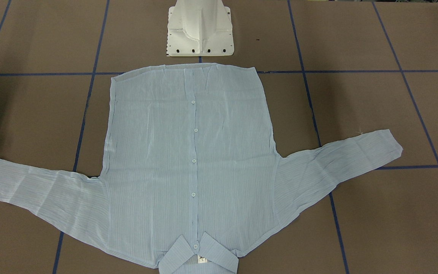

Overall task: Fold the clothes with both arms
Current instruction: 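Grasp the cuff of the sleeve nearest the right gripper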

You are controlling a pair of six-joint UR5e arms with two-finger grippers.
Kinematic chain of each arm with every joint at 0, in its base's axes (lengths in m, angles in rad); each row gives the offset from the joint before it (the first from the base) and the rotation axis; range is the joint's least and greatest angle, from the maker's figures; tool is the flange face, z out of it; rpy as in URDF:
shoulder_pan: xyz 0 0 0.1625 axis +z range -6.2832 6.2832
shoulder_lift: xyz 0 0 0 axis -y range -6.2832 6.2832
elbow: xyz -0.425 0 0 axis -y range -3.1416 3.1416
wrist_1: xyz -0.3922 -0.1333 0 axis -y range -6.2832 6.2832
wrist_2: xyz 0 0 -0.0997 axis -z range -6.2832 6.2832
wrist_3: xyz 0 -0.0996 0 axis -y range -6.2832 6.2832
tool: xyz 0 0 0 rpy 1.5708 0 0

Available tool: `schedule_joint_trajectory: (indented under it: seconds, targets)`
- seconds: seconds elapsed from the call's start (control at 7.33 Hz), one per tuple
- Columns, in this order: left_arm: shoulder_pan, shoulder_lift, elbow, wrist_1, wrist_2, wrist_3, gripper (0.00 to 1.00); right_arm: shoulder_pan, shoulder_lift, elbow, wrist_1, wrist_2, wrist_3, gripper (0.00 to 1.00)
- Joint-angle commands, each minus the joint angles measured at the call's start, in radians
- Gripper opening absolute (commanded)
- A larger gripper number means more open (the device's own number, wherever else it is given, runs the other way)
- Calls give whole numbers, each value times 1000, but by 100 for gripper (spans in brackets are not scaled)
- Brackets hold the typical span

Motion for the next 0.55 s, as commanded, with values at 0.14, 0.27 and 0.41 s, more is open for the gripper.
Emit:
schedule_joint_trajectory:
  seconds: [0.14,0.27,0.41]
  targets:
    - [0,0,-1,0,0,0,99,10,-9,104,0,33,0,0]
    - [0,1,-1,0,0,0,99,13,-9,148,1,51,2,0]
    - [0,1,-1,0,0,0,99,13,2,203,0,56,50,0]
